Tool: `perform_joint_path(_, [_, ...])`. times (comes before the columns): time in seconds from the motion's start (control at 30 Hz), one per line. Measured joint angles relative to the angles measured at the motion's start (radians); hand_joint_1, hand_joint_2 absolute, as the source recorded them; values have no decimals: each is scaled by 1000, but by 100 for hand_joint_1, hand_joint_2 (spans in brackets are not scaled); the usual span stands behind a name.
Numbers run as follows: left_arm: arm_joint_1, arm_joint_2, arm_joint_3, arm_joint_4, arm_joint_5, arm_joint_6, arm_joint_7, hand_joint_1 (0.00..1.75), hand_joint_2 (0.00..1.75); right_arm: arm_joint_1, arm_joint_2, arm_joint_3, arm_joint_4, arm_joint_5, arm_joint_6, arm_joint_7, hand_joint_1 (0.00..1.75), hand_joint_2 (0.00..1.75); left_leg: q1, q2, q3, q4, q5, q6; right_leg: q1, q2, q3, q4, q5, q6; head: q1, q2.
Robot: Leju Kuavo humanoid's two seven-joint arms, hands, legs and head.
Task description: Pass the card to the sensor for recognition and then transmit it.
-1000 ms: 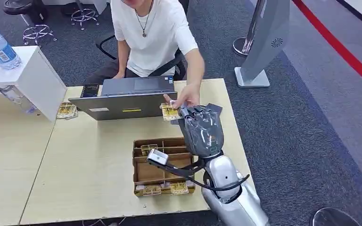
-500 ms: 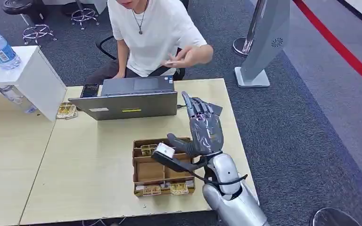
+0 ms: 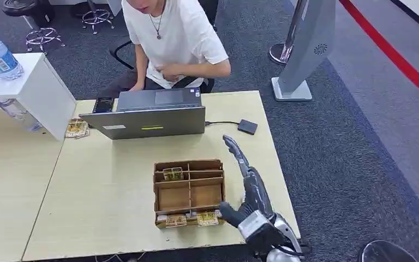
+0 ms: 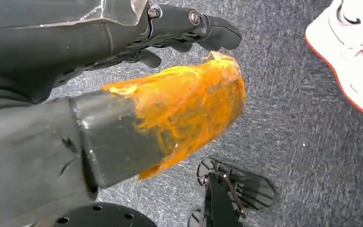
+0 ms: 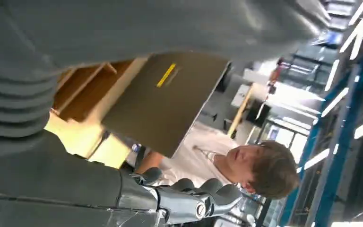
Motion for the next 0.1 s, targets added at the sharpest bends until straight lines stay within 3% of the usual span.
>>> perform_joint_path(0.1, [0, 0, 6, 0, 5, 5, 0, 0, 0, 61, -13, -46, -45, -56, 19, -26, 0, 0, 0, 0, 0, 0, 0, 0, 0, 0, 0, 0, 0, 0, 0, 0])
